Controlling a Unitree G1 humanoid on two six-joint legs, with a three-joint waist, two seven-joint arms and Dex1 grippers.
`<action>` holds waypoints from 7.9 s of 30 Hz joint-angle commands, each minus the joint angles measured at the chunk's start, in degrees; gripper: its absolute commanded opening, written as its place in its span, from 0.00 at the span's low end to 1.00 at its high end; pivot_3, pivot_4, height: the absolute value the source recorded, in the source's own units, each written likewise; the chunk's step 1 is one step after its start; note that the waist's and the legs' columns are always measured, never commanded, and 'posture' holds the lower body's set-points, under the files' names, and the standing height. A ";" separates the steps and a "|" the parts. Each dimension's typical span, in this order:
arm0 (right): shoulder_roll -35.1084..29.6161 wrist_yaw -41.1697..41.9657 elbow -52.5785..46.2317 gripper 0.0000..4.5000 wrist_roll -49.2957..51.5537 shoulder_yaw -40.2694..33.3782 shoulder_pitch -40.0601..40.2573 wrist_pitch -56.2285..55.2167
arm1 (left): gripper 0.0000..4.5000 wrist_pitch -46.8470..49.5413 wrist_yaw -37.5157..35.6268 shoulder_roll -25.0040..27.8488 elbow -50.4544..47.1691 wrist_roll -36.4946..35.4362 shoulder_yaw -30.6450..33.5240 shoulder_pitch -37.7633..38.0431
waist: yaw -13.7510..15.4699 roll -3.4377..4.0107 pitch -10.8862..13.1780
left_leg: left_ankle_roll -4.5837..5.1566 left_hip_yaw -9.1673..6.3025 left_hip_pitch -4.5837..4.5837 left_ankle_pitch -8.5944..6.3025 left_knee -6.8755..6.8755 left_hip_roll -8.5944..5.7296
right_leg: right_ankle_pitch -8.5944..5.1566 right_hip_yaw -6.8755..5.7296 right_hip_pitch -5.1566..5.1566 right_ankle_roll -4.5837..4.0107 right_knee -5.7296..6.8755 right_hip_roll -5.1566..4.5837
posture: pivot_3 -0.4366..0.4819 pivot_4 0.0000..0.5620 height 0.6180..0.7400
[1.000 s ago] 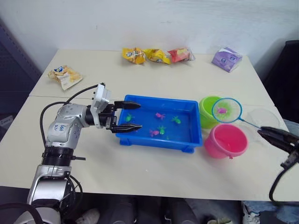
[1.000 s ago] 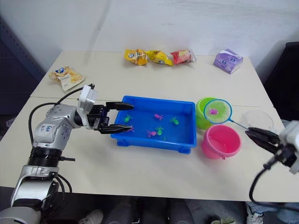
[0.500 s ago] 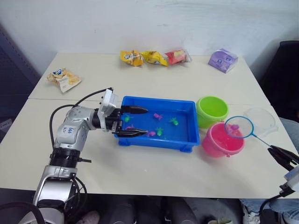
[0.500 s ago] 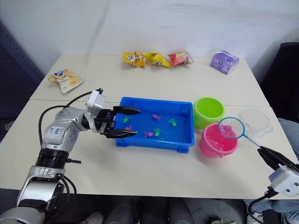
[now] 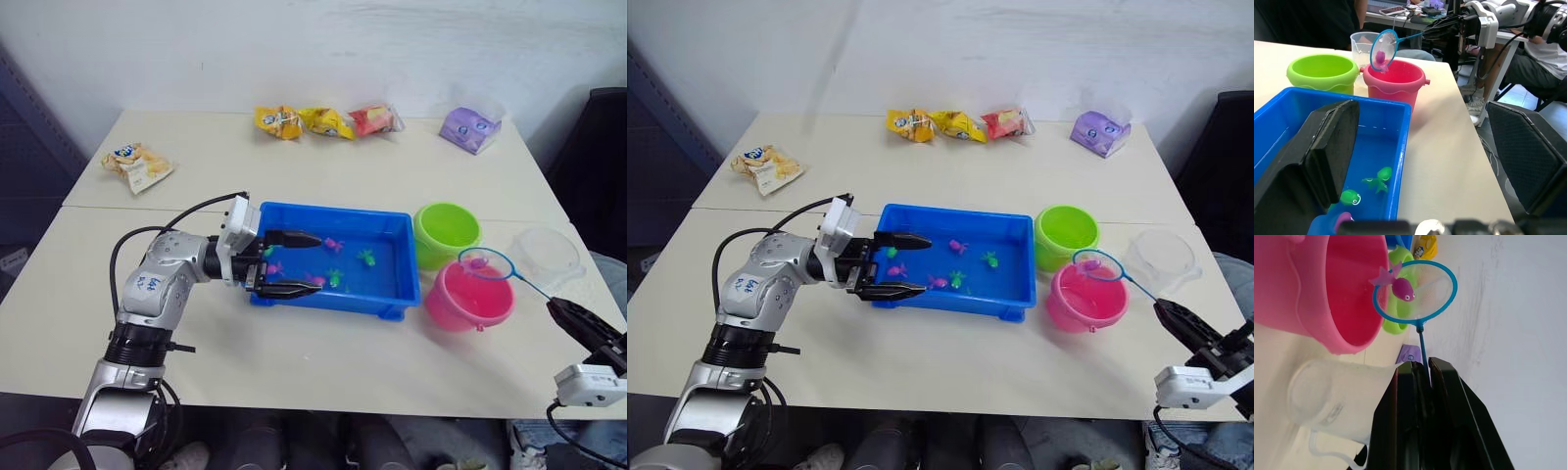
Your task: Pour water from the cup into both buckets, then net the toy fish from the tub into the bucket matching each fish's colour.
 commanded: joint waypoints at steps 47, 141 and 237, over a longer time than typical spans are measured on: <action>-11.99 24.39 -17.10 0.00 51.00 56.54 -38.09 83.22 | 0.99 -3.94 9.21 9.94 -2.42 -1.80 17.69 12.47 | 0.77 -0.03 0.02 | 0.21 -0.41 -0.36 -0.18 -0.05 0.05 | -0.01 -0.35 -0.04 -0.03 -0.49 -0.13 | 0.48 0.27 1.00; 3.03 16.71 -6.39 0.00 22.61 3.54 10.23 12.32 | 0.99 -4.55 -0.26 -2.18 5.52 -0.99 2.30 -3.09 | 0.70 -0.04 0.01 | -0.13 -0.21 -0.02 0.01 -0.72 0.00 | 0.01 -0.16 0.03 0.05 -0.71 0.03 | 0.48 0.27 1.00; -2.12 39.46 -18.65 0.00 53.70 75.84 -58.10 112.59 | 0.99 -9.79 -6.97 22.71 4.79 2.09 11.86 13.08 | -0.79 -0.04 0.01 | 0.08 -0.36 -1.26 -0.03 -0.17 0.04 | -0.05 -0.34 -1.17 -0.08 0.04 -0.12 | 0.48 0.27 1.00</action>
